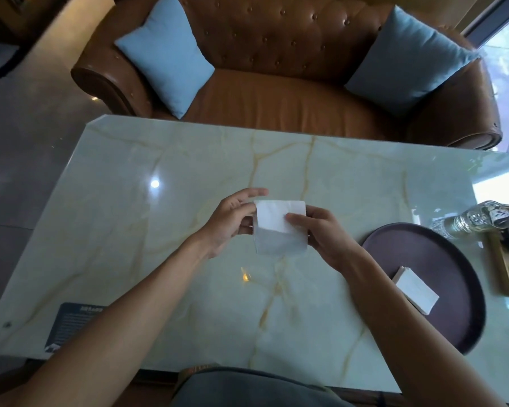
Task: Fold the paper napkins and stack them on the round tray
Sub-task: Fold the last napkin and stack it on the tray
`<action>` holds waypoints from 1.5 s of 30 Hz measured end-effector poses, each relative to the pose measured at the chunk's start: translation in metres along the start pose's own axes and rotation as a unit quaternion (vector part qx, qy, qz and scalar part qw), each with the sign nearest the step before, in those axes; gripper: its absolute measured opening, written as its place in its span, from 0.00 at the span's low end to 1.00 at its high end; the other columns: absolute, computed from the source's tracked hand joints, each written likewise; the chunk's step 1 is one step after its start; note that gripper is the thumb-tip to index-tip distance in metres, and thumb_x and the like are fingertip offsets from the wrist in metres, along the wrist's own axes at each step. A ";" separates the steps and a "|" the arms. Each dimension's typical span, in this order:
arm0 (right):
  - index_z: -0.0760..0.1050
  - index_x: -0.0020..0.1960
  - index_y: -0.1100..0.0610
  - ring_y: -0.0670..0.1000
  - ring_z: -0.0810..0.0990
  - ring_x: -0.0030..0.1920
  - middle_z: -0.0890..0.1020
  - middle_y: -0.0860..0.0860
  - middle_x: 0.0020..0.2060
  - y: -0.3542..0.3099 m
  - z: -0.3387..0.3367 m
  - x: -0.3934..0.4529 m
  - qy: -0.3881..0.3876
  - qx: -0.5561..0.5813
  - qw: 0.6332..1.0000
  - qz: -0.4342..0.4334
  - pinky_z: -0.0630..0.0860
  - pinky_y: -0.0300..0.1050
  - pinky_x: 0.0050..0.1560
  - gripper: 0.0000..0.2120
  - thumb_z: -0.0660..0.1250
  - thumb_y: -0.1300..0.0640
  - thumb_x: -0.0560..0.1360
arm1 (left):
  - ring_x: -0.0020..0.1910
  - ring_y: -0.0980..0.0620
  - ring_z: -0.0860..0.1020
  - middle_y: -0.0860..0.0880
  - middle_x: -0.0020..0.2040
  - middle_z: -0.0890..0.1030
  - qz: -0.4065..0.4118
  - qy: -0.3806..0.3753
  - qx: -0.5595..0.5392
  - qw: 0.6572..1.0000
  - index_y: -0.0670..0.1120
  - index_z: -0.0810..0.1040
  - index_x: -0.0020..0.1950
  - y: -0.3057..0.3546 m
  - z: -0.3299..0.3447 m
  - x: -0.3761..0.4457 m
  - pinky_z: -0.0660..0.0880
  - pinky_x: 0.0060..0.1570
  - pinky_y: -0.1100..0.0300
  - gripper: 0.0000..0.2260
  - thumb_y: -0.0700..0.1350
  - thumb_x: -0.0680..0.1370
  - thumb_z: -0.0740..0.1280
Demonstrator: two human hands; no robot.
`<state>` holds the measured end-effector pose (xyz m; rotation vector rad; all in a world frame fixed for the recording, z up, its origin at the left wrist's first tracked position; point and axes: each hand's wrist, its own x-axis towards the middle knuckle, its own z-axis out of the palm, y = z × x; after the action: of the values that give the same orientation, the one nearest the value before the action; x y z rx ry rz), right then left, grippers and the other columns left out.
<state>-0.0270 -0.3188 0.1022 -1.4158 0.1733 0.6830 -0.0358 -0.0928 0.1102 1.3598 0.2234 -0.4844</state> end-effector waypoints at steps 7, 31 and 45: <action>0.86 0.56 0.55 0.52 0.87 0.49 0.89 0.54 0.50 0.000 0.003 0.003 0.022 0.009 1.000 -0.019 0.82 0.44 0.47 0.11 0.72 0.55 0.75 | 0.50 0.45 0.85 0.44 0.53 0.86 -0.084 -0.043 -0.008 0.995 0.44 0.82 0.64 -0.004 -0.001 0.000 0.80 0.55 0.50 0.23 0.60 0.78 0.65; 0.80 0.52 0.57 0.49 0.84 0.36 0.87 0.50 0.37 -0.004 -0.010 0.001 0.174 -0.009 0.985 -0.015 0.79 0.47 0.45 0.04 0.72 0.60 0.78 | 0.50 0.47 0.87 0.41 0.53 0.88 -0.012 0.041 0.062 0.997 0.39 0.81 0.62 -0.007 -0.012 0.000 0.83 0.53 0.54 0.11 0.38 0.80 0.70; 0.82 0.60 0.50 0.50 0.83 0.45 0.87 0.56 0.47 0.007 0.001 -0.009 0.027 -0.070 0.995 -0.060 0.77 0.41 0.49 0.15 0.72 0.64 0.76 | 0.48 0.51 0.85 0.42 0.52 0.87 0.001 0.042 0.070 0.997 0.54 0.65 0.77 -0.003 -0.008 0.005 0.82 0.50 0.57 0.28 0.41 0.80 0.71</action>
<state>-0.0383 -0.3210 0.1007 -1.5669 0.0825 0.5680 -0.0316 -0.0865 0.1040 1.5194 0.2609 -0.4480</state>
